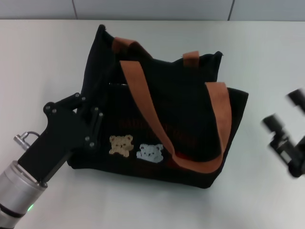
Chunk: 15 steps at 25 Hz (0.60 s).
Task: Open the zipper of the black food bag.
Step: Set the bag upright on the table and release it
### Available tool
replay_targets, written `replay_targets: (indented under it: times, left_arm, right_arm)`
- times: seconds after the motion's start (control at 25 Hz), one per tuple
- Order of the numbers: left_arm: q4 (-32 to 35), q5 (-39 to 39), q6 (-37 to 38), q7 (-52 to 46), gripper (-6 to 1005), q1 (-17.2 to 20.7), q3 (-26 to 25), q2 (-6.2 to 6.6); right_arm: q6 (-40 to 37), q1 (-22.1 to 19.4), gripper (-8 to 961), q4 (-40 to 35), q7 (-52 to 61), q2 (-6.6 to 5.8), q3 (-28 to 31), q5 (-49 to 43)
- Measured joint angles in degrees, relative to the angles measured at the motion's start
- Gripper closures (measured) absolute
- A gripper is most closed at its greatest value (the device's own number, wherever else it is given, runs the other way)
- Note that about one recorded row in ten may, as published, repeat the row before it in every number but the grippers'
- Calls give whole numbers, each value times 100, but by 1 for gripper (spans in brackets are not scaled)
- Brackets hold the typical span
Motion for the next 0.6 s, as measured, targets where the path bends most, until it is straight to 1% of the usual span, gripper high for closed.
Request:
replay_targets:
  times: [0.12, 0.2, 0.32, 0.52, 0.6]
  left_arm:
    - [24, -1, -24, -30, 879, 57, 1, 0]
    - [27, 0, -26, -34, 837, 66, 19, 4]
    - [27, 5, -11, -36, 774, 76, 26, 15]
    - [85, 5, 89, -56, 670, 111, 26, 42]
    - [206, 7, 157, -228, 593, 136, 25, 42]
  right_arm:
    - [-181, 127, 330, -82, 60, -12, -282, -386]
    - [-247, 204, 312, -204, 190, -16, -400, -566]
    - [-264, 345, 309, -401, 461, -17, -595, -828]
    - [-80, 613, 304, -510, 711, -7, -1146, -1127]
    - [133, 719, 304, -509, 819, -5, -1347, -1148]
